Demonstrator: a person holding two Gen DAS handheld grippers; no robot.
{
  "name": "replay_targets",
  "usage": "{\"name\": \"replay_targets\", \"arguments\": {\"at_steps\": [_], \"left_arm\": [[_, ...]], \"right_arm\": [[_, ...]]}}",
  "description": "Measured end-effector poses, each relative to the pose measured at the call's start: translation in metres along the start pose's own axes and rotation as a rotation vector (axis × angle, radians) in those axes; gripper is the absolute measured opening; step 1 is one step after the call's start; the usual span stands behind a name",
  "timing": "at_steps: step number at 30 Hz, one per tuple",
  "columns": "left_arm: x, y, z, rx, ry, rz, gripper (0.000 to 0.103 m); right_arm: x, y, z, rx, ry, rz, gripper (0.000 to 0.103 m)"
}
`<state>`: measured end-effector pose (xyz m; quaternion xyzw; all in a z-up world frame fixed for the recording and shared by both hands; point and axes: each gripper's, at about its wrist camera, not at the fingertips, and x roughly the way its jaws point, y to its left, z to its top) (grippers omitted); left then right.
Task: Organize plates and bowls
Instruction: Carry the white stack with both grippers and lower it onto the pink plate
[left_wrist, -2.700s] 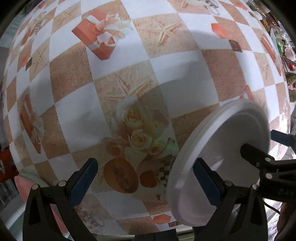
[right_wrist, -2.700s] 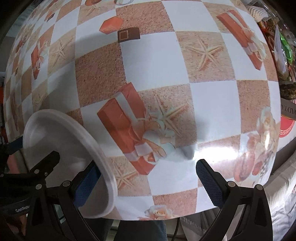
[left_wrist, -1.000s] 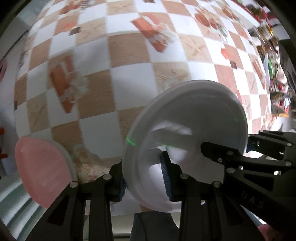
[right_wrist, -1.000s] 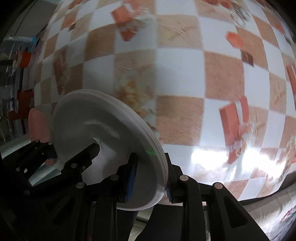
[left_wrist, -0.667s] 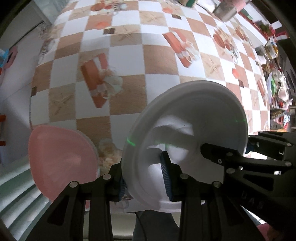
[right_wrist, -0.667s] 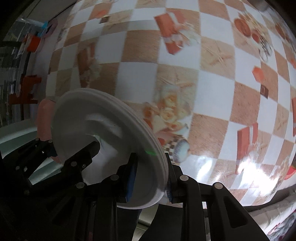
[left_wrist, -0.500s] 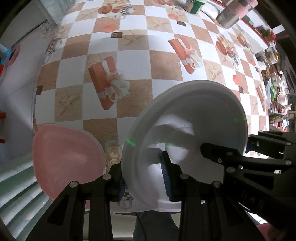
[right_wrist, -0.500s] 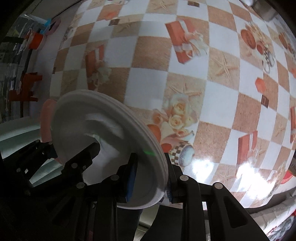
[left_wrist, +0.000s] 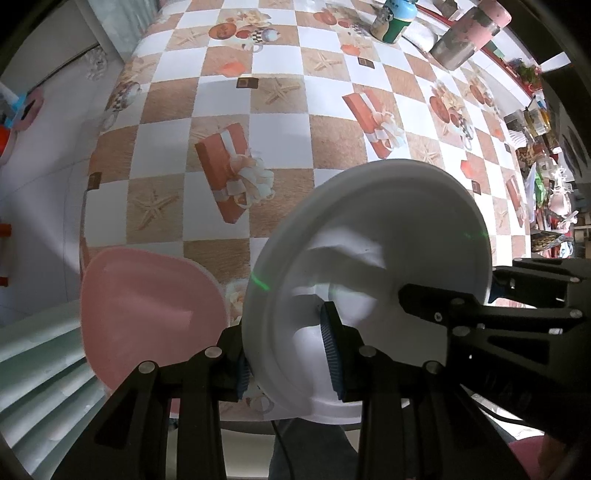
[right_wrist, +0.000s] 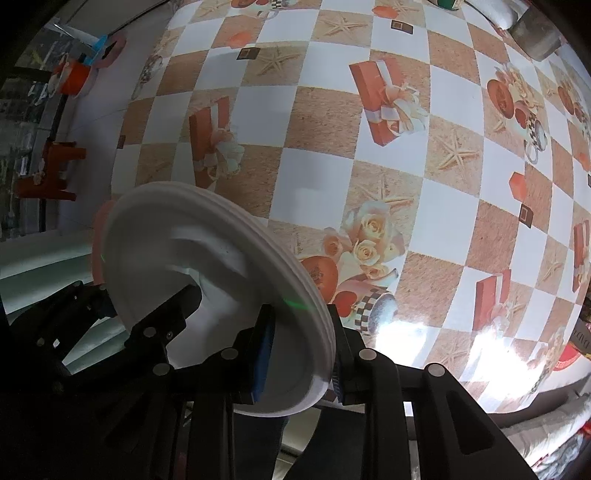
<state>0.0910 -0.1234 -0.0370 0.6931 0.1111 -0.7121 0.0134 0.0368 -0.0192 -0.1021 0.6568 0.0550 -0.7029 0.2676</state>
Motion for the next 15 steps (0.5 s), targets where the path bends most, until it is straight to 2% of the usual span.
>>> {"name": "replay_targets", "arguments": {"at_steps": [15], "left_arm": [[-0.022, 0.041, -0.017, -0.082, -0.051, 0.016, 0.036]], "right_arm": [[-0.013, 0.05, 0.005, -0.111, -0.005, 0.005, 0.03]]}}
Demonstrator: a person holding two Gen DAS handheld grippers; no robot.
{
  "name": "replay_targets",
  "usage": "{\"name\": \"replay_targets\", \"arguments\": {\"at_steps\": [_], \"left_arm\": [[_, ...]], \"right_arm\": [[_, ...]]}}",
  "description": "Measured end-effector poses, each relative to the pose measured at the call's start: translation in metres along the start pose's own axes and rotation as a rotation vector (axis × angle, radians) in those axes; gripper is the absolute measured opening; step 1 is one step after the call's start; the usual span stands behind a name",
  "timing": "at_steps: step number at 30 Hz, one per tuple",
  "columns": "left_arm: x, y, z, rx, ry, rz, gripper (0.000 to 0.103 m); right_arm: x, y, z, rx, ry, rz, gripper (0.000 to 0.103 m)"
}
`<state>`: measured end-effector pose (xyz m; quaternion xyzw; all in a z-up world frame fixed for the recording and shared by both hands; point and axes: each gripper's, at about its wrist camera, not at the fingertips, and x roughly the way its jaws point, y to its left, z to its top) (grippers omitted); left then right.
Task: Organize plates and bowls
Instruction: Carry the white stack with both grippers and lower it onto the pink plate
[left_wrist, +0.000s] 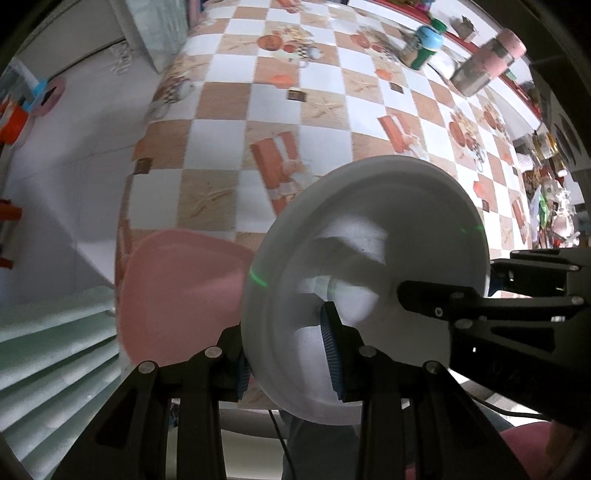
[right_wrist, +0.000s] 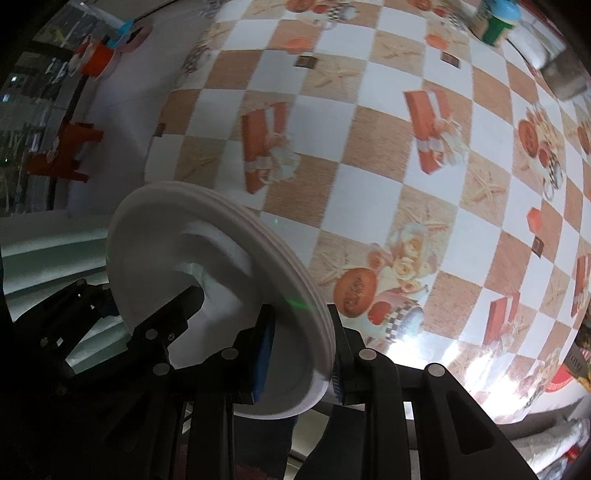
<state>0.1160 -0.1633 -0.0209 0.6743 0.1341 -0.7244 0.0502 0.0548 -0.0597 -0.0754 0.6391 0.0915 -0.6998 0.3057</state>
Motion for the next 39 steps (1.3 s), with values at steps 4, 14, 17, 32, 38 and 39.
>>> {"name": "replay_targets", "arguments": {"at_steps": [4, 14, 17, 32, 38, 39], "left_arm": [[-0.004, 0.019, -0.006, -0.045, -0.009, 0.015, 0.036], [-0.012, 0.076, -0.03, -0.209, -0.017, 0.06, 0.036], [-0.01, 0.09, -0.035, -0.248, -0.009, 0.074, 0.036], [0.03, 0.121, -0.045, -0.351, 0.044, 0.081, 0.036], [0.03, 0.125, -0.042, -0.355, 0.018, 0.085, 0.039], [0.029, 0.125, -0.042, -0.355, 0.014, 0.095, 0.04]], "right_arm": [[0.004, 0.02, 0.005, -0.042, 0.011, -0.003, 0.03], [0.024, 0.084, 0.018, -0.181, 0.042, 0.016, 0.03], [0.033, 0.1, 0.022, -0.216, 0.049, 0.019, 0.03], [0.086, 0.122, 0.033, -0.246, 0.074, 0.021, 0.03], [0.086, 0.117, 0.024, -0.246, 0.067, 0.012, 0.032], [0.084, 0.116, 0.024, -0.244, 0.063, 0.004, 0.034]]}}
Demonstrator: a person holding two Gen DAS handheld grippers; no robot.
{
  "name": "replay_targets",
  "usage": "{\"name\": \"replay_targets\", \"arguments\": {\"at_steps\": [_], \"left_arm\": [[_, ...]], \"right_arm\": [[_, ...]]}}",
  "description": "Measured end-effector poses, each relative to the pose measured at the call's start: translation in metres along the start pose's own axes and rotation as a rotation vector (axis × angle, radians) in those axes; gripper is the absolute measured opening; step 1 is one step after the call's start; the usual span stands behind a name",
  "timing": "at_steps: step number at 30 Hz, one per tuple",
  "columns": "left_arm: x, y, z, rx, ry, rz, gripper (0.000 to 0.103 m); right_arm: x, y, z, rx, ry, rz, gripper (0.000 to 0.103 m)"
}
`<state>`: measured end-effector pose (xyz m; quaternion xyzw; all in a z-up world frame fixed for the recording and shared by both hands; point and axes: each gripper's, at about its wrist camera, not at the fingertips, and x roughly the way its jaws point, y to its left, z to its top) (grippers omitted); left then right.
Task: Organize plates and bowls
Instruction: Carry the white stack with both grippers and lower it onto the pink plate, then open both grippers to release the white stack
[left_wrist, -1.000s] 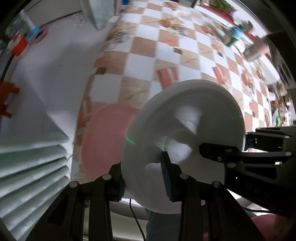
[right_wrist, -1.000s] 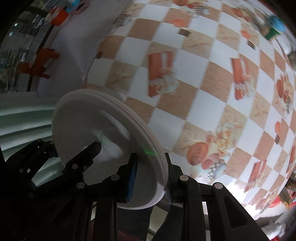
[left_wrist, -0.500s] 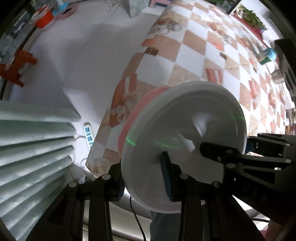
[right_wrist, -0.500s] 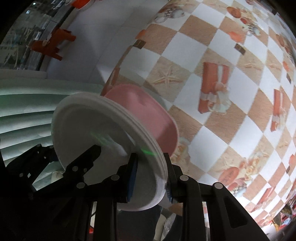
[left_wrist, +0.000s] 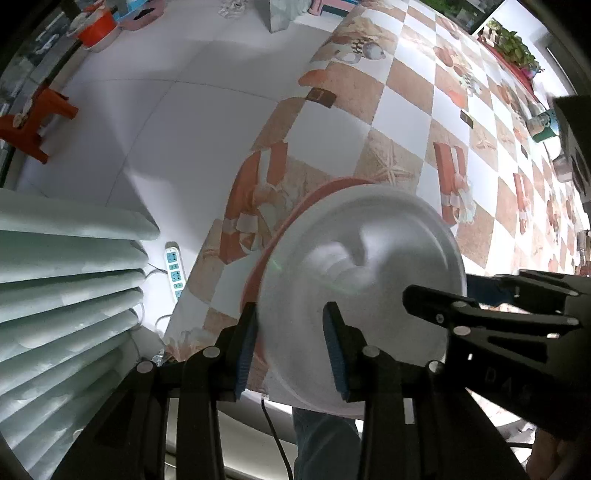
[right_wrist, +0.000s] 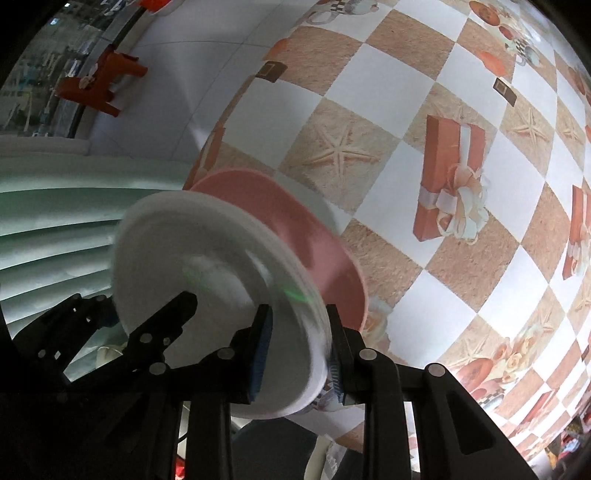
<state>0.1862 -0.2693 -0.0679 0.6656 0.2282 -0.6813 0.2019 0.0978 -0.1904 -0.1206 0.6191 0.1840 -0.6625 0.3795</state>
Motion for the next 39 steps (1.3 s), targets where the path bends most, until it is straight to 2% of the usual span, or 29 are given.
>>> {"name": "replay_targets", "arguments": {"at_steps": [2, 5, 6, 8, 10, 12, 14, 15, 19, 23, 25, 29, 34, 39], "left_arm": [[-0.003, 0.001, 0.001, 0.001, -0.011, -0.001, 0.044], [-0.01, 0.001, 0.0, 0.009, -0.036, 0.006, 0.051], [-0.013, 0.001, 0.0, 0.011, -0.041, 0.007, 0.056], [-0.017, 0.004, 0.001, 0.01, -0.047, -0.006, 0.066], [-0.02, 0.006, 0.001, 0.012, -0.054, -0.012, 0.085], [-0.023, 0.006, -0.001, 0.017, -0.053, -0.026, 0.088], [-0.023, 0.004, -0.004, 0.022, -0.047, -0.029, 0.094], [-0.022, 0.001, -0.005, 0.023, -0.047, -0.029, 0.103], [-0.022, -0.009, -0.008, 0.048, -0.039, -0.044, 0.103], [-0.027, -0.014, -0.009, 0.059, -0.042, -0.069, 0.103], [-0.036, -0.017, -0.01, 0.08, -0.071, -0.026, 0.103], [-0.049, -0.024, -0.01, 0.141, -0.114, 0.085, 0.103], [-0.054, -0.029, -0.012, 0.173, -0.1, 0.063, 0.103], [-0.055, -0.037, -0.016, 0.199, -0.098, 0.077, 0.103]], "right_arm": [[-0.008, -0.004, 0.001, 0.002, -0.011, -0.007, 0.047], [-0.016, -0.007, -0.003, 0.009, -0.017, 0.004, 0.049], [-0.019, -0.007, -0.005, 0.008, -0.022, -0.006, 0.052], [-0.026, -0.011, -0.009, 0.011, -0.036, -0.03, 0.067], [-0.034, -0.016, -0.012, 0.025, -0.049, -0.02, 0.071], [-0.043, -0.024, -0.017, 0.046, -0.061, -0.009, 0.073], [-0.052, -0.031, -0.021, 0.058, -0.083, 0.007, 0.103], [-0.056, -0.032, -0.024, 0.059, -0.095, 0.013, 0.103], [-0.069, -0.033, -0.028, 0.054, -0.116, 0.022, 0.103], [-0.082, -0.03, -0.04, 0.043, -0.178, -0.025, 0.103], [-0.089, -0.027, -0.045, 0.043, -0.207, -0.058, 0.103], [-0.089, -0.029, -0.046, 0.039, -0.207, -0.082, 0.103], [-0.092, -0.032, -0.048, 0.039, -0.203, -0.095, 0.103], [-0.088, -0.028, -0.049, 0.036, -0.18, -0.109, 0.103]]}}
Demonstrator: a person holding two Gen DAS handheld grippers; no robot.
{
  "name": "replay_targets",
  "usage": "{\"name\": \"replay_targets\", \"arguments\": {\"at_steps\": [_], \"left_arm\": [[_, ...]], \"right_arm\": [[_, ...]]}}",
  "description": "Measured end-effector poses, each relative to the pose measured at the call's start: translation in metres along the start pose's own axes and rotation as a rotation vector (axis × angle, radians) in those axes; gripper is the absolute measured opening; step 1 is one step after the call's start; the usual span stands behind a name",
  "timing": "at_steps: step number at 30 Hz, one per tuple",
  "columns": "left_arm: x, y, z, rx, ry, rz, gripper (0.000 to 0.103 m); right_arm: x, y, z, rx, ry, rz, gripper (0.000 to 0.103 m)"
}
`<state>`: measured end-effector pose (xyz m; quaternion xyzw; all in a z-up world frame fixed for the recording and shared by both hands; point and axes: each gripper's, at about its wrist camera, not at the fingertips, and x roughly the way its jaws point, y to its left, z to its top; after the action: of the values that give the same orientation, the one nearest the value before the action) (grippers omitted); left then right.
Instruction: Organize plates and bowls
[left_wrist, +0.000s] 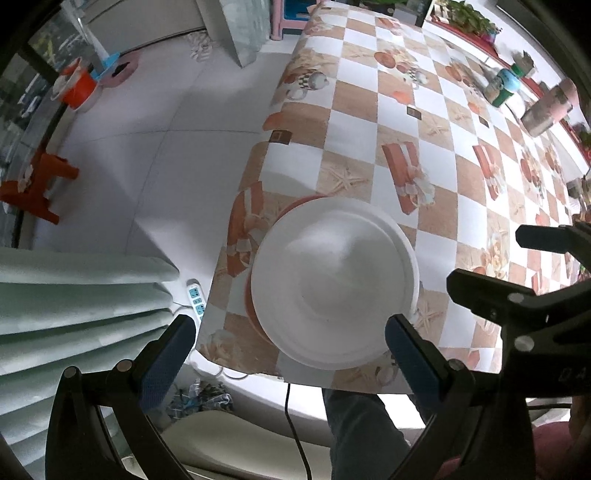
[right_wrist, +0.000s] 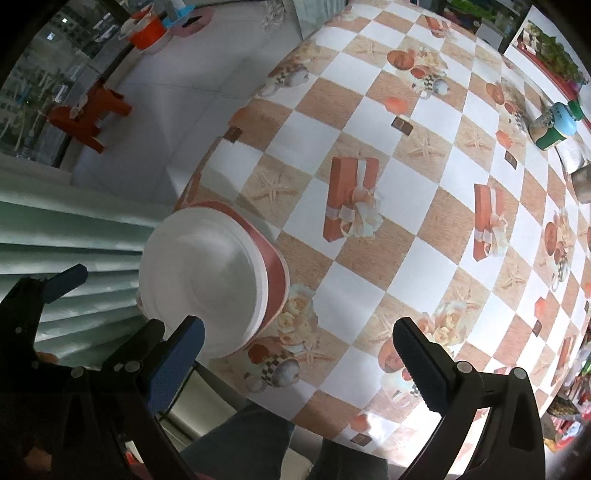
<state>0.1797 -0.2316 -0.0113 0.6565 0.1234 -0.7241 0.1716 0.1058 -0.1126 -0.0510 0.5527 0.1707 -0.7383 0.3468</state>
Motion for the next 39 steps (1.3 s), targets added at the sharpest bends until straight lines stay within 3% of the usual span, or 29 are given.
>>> {"name": "replay_targets", "arguments": {"at_steps": [39], "left_arm": [[-0.012, -0.01, -0.003, 0.035, -0.015, 0.032, 0.103]], "right_arm": [[-0.009, -0.002, -0.004, 0.008, -0.014, 0.021, 0.103]]}}
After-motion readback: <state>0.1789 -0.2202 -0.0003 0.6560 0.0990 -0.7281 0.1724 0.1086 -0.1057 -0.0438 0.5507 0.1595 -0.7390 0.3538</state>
